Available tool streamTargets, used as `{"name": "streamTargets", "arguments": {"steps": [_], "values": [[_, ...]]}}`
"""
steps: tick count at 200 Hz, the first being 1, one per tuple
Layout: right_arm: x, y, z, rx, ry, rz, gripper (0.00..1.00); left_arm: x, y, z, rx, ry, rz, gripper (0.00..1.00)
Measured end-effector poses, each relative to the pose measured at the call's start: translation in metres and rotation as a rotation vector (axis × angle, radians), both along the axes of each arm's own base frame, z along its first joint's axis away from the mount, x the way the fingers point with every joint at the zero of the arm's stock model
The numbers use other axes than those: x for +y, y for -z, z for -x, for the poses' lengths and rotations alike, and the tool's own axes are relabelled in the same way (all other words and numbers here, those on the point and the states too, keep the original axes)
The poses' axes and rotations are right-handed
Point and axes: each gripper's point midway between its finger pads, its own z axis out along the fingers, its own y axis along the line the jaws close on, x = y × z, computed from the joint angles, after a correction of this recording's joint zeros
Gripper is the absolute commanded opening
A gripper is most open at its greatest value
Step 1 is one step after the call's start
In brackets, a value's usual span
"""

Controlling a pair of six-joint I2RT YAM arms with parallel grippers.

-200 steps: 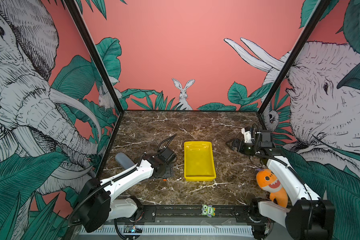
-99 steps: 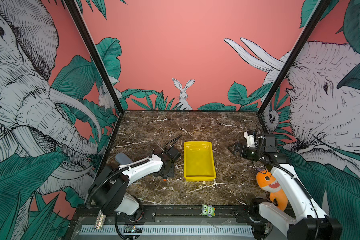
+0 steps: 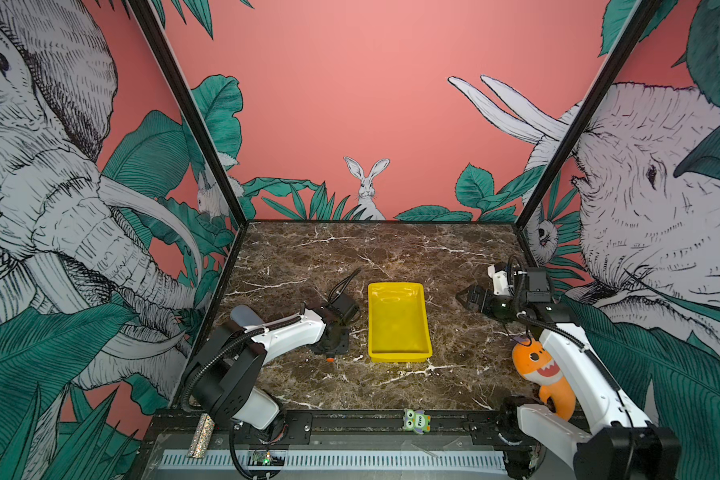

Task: Put the screwdriver in the bin
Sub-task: 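Close the left gripper on the black-and-orange screwdriver handle, then lift the screwdriver with the left gripper and carry it over the yellow bin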

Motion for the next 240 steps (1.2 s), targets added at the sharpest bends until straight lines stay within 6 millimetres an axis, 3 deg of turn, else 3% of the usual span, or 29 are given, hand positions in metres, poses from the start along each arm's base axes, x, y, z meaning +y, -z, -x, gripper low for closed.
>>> {"name": "streamTargets", "arguments": {"steps": [47, 77, 104, 127, 150, 200, 240], "values": [[0.006, -0.013, -0.035, -0.052, -0.026, -0.017, 0.99, 0.001, -0.002, 0.0, -0.036, -0.069, 0.044, 0.43], [0.009, -0.008, -0.04, -0.041, -0.04, -0.03, 0.99, 0.003, -0.003, 0.002, -0.044, -0.094, 0.051, 0.2], [0.011, -0.009, -0.037, -0.046, -0.051, -0.042, 0.99, 0.007, -0.006, 0.005, -0.041, -0.096, 0.041, 0.13], [0.014, -0.015, -0.024, -0.059, -0.065, -0.061, 0.99, 0.01, -0.015, 0.004, -0.035, -0.075, 0.008, 0.09], [0.016, -0.021, -0.002, -0.07, -0.075, -0.073, 0.99, 0.002, -0.039, -0.01, -0.069, -0.032, 0.004, 0.05], [0.007, -0.03, 0.059, -0.115, -0.04, -0.045, 0.99, -0.04, -0.104, -0.052, -0.197, 0.09, 0.112, 0.03], [-0.002, -0.019, 0.092, -0.105, 0.025, -0.032, 0.99, -0.07, -0.128, -0.068, -0.217, 0.182, 0.189, 0.0]]}}
